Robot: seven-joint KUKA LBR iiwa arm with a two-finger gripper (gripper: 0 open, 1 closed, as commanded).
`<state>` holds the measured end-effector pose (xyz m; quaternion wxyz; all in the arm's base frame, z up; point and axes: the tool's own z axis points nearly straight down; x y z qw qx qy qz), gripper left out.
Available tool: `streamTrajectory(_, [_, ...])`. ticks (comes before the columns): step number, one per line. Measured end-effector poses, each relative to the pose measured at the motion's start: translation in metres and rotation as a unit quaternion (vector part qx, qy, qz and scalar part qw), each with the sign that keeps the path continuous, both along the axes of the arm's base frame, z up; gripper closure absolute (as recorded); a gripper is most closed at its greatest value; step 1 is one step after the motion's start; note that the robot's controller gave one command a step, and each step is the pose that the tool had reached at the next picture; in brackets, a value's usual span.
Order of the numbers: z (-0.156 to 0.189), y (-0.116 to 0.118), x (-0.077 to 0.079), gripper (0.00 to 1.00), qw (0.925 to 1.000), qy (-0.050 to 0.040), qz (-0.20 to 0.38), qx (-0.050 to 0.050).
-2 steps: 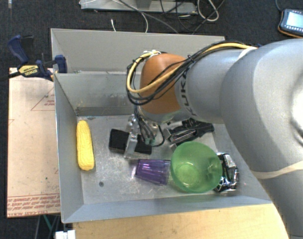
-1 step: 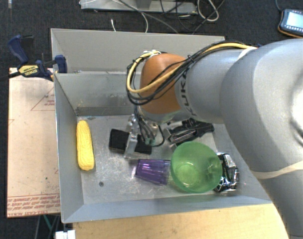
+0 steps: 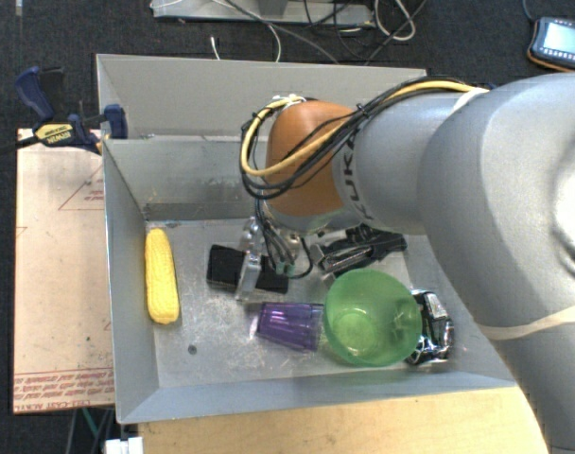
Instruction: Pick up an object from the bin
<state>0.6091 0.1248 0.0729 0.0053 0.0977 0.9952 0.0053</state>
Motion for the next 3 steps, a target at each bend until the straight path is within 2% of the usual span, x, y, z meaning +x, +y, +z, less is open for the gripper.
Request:
streamTrajectory(1, [0.009, 0.000, -0.002, 1.00, 1.0000, 0.0032, 0.000, -0.001])
streamTrajectory(2, [0.033, 0.000, 0.000, 1.00, 1.0000, -0.0007, 0.000, 0.000])
streamTrajectory(3, [0.039, 0.000, 0.000, 1.00, 1.0000, 0.0000, 0.000, 0.001])
